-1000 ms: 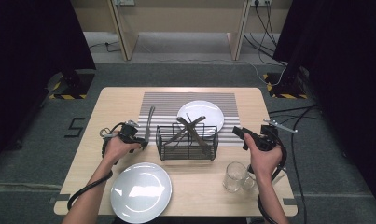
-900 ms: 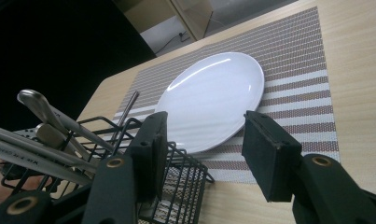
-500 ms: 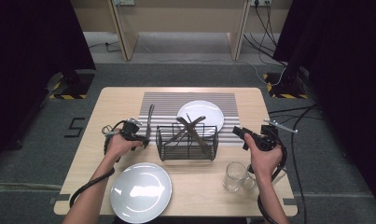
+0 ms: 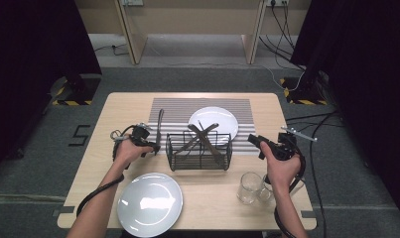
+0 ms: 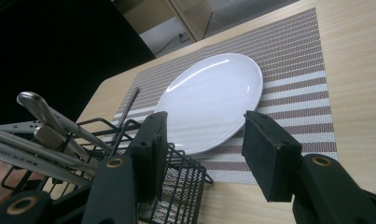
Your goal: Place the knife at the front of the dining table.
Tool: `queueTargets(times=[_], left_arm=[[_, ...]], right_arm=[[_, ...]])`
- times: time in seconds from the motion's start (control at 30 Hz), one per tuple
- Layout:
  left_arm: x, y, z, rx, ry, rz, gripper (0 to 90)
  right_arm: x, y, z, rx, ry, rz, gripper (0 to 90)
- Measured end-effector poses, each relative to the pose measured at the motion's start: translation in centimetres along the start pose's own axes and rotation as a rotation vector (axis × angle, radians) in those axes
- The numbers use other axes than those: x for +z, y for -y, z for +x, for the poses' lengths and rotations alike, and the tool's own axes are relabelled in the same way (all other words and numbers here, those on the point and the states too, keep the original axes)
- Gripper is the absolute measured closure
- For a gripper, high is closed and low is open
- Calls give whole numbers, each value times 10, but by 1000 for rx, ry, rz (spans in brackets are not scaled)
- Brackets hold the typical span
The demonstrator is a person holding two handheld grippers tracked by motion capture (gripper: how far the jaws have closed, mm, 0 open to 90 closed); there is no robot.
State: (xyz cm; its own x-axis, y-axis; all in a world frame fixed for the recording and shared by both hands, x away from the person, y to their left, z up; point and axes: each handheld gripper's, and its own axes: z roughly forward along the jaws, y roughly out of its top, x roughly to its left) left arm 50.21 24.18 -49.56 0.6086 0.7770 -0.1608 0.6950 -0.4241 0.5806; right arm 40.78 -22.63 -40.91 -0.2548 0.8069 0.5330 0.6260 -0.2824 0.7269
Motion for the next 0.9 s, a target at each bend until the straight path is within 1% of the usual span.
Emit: queueTargets(times=[0.13, 0.27, 0.47, 0.53, 0.6, 0.67, 0.77, 0.87, 0.9], left_arm=[[0, -1, 2, 1, -5, 5, 698], [0, -2, 3, -1, -18, -2, 696], [1, -3, 2, 3, -20, 2, 692], [1, -3, 2, 7, -22, -1, 687], [0, -3, 2, 9, -28, -15, 675], [-2, -2, 0, 7, -32, -40, 641], [-5, 1, -1, 28, -37, -66, 552], [-11, 6, -1, 23, -39, -109, 467], [-13, 7, -1, 20, -37, -132, 443]], right_arm=[[0, 0, 0, 1, 0, -1, 502], [-1, 0, 0, 1, 0, -1, 502], [-1, 0, 0, 4, 0, -1, 502], [-1, 0, 0, -3, 2, -2, 502], [-1, 0, 1, -1, 0, 1, 502], [0, 0, 1, -11, 3, 0, 501], [0, 0, 3, -13, -2, 1, 500], [-1, 0, 5, -19, -8, 3, 498], [-1, 0, 6, -19, -10, 3, 498]])
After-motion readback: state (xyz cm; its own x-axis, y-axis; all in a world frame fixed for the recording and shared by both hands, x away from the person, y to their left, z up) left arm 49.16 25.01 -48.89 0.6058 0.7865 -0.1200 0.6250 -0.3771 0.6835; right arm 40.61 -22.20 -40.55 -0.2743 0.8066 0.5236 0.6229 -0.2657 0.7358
